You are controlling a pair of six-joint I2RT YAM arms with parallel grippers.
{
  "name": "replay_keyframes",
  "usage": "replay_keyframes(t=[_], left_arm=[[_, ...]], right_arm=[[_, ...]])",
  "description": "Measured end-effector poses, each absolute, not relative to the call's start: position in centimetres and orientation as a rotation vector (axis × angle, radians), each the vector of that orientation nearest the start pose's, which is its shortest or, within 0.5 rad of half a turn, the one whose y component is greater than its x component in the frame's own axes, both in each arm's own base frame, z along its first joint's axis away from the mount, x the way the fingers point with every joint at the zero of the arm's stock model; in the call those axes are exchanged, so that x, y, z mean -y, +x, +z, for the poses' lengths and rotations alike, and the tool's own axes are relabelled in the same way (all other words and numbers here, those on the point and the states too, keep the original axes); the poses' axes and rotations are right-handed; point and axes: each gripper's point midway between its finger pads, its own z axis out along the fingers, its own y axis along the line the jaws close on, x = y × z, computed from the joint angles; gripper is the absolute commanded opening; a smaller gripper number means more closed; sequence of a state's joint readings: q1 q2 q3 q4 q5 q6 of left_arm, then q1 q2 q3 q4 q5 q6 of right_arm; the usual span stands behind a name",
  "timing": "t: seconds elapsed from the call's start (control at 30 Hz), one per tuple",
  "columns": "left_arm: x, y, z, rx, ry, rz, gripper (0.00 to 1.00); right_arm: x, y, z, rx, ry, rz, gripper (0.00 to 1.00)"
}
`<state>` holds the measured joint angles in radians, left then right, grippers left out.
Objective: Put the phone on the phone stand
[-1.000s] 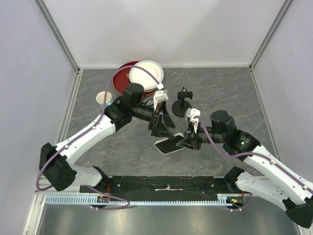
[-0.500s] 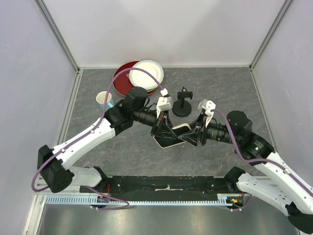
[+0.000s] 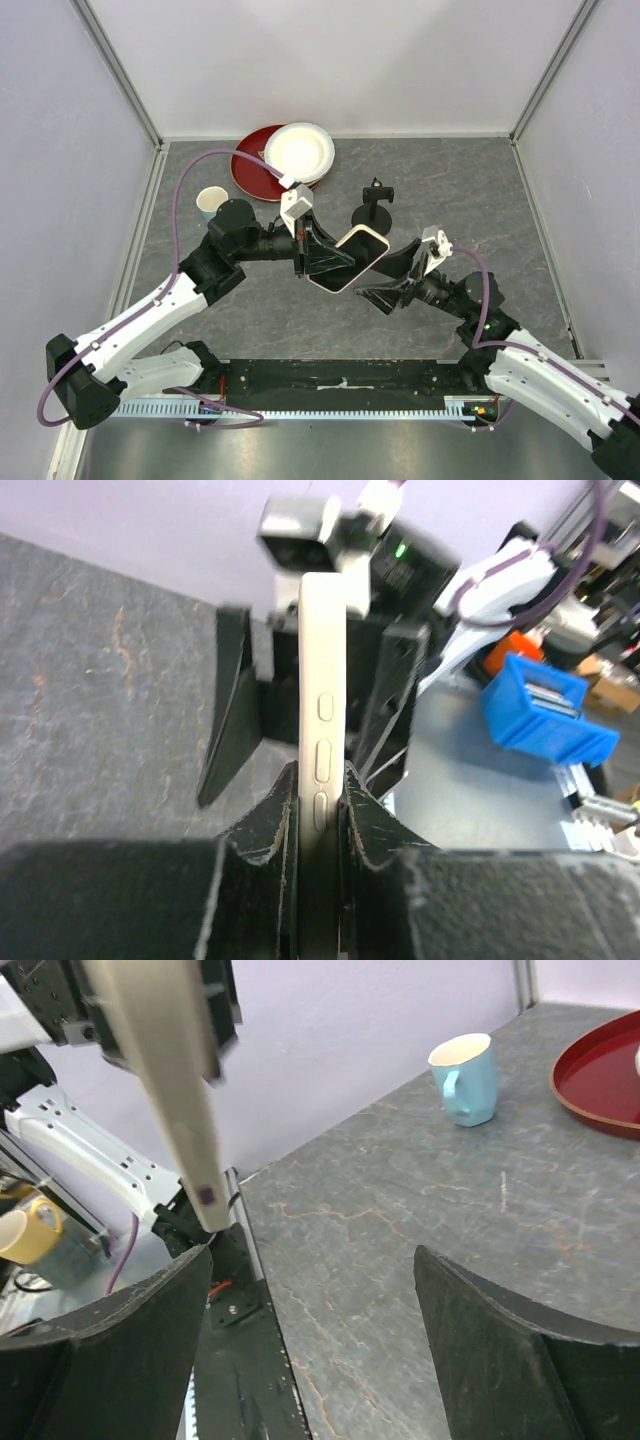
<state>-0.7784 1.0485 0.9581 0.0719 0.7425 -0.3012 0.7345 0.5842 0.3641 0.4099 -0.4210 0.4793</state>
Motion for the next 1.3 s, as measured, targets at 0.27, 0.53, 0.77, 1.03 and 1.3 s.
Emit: replay_keyframes(t=[0.27, 0.53, 0.77, 1.03, 1.3], left_arm=[[33.4, 13.9, 35.2, -1.439, 0.860, -1.651, 0.02], [32.9, 13.7, 35.8, -1.403, 0.814, -1.663, 0.02], [32.6, 13.9, 36.0, -1.395, 0.789, -1.644, 0.02], [32.6, 14.0, 35.3, -1.398, 0.783, -1.646, 0.02], [32.4, 14.6, 35.6, -1.391, 0.782, -1.620, 0.27]], right_arm=[[-27.1, 13.3, 27.8, -1.255, -0.530, 1.447, 0.84], [-29.6, 10.4, 29.6, -1.142, -0.623, 1.543, 0.79], [-29.1, 10.7, 32.0, -1.032, -0.560, 1.547, 0.67], [-30.9, 11.9, 30.1, -1.113, -0.513, 1.591, 0.39], [-32.1, 12.2, 29.8, -1.156, -0.518, 1.619, 0.00]])
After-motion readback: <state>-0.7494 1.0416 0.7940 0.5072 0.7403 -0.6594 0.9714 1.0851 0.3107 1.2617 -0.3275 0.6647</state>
